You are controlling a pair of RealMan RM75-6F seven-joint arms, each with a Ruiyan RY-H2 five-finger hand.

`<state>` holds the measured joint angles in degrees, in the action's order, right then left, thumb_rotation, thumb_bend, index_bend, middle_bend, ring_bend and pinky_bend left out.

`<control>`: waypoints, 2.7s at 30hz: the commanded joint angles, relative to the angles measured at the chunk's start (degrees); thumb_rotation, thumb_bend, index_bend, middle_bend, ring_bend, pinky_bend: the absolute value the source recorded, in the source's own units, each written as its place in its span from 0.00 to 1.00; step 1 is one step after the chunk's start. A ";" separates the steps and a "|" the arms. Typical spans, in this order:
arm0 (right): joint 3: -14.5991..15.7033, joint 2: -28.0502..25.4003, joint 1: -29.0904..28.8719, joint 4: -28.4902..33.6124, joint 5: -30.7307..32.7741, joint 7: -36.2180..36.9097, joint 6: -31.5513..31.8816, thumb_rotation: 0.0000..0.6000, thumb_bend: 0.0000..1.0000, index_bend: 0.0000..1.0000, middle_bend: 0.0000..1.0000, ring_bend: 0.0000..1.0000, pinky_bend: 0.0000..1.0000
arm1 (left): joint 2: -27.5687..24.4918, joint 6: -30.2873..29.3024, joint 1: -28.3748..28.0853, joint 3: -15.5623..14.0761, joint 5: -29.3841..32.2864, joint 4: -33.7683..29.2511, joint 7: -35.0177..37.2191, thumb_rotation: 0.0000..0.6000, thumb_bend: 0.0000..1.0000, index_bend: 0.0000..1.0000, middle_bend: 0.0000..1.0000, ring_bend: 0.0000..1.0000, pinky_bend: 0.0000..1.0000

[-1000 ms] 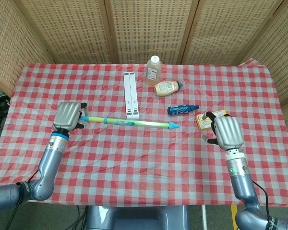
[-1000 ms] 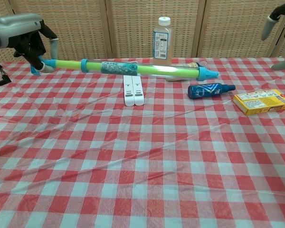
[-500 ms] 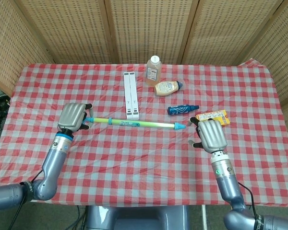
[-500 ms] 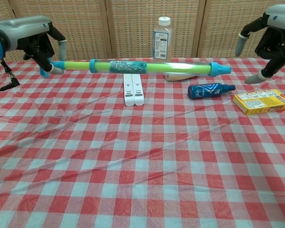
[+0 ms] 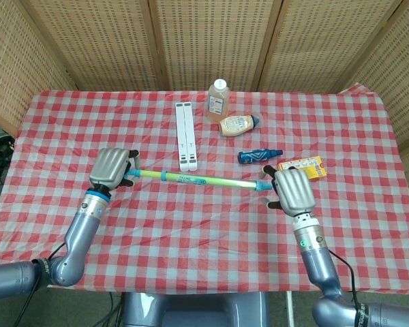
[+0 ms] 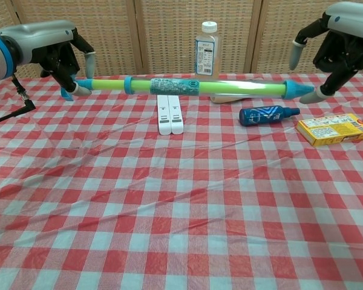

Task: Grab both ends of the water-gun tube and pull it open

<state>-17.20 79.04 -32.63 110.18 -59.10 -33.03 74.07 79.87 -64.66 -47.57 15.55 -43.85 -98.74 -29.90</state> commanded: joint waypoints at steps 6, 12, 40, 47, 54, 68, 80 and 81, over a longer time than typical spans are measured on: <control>0.31 0.89 -0.52 0.11 0.27 0.10 0.56 1.00 0.32 0.50 1.00 0.99 0.56 | 0.07 0.36 -0.31 0.12 0.34 -0.44 0.31 1.00 0.60 0.88 0.95 0.89 0.77; 0.52 1.43 -0.76 -0.79 0.82 0.68 0.78 1.00 0.33 0.51 1.00 1.00 0.57 | -0.16 0.61 -0.39 0.06 0.41 -0.96 0.75 1.00 0.60 0.88 0.95 0.89 0.77; 1.53 1.64 -0.95 -2.02 1.29 1.66 1.37 1.00 0.52 0.57 1.00 1.00 0.57 | -0.85 0.64 -0.29 -0.54 0.08 -1.80 1.82 1.00 0.60 0.88 0.95 0.89 0.77; 1.76 1.28 -0.59 -3.30 1.27 1.79 1.90 1.00 0.52 0.57 1.00 1.00 0.57 | -1.45 0.51 0.01 -0.96 -0.17 -1.98 1.86 1.00 0.60 0.88 0.95 0.89 0.77; 2.00 0.07 0.40 -5.20 1.81 3.20 1.88 1.00 0.52 0.58 1.00 1.00 0.57 | -2.44 0.90 0.76 -1.55 -0.52 -1.53 2.77 1.00 0.60 0.88 0.95 0.89 0.77; 2.19 -2.31 2.67 -9.62 2.76 8.17 0.75 1.00 0.52 0.58 1.00 1.00 0.57 | -3.92 1.44 2.54 -3.35 -1.41 0.84 3.87 1.00 0.60 0.88 0.95 0.89 0.77; 1.64 -4.82 4.10 -11.79 3.07 11.45 -0.05 1.00 0.52 0.58 1.00 1.00 0.57 | -4.20 2.78 4.42 -4.91 -1.14 3.49 5.60 1.00 0.60 0.88 0.95 0.89 0.77; 1.59 -4.97 4.18 -11.90 3.15 11.62 -0.11 1.00 0.52 0.58 1.00 1.00 0.57 | -4.40 2.82 4.54 -4.85 -1.14 3.52 5.82 1.00 0.60 0.88 0.95 0.89 0.77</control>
<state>-15.55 74.18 -28.54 98.38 -56.03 -21.52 74.01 75.65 -61.88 -43.17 10.64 -45.02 -95.28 -24.28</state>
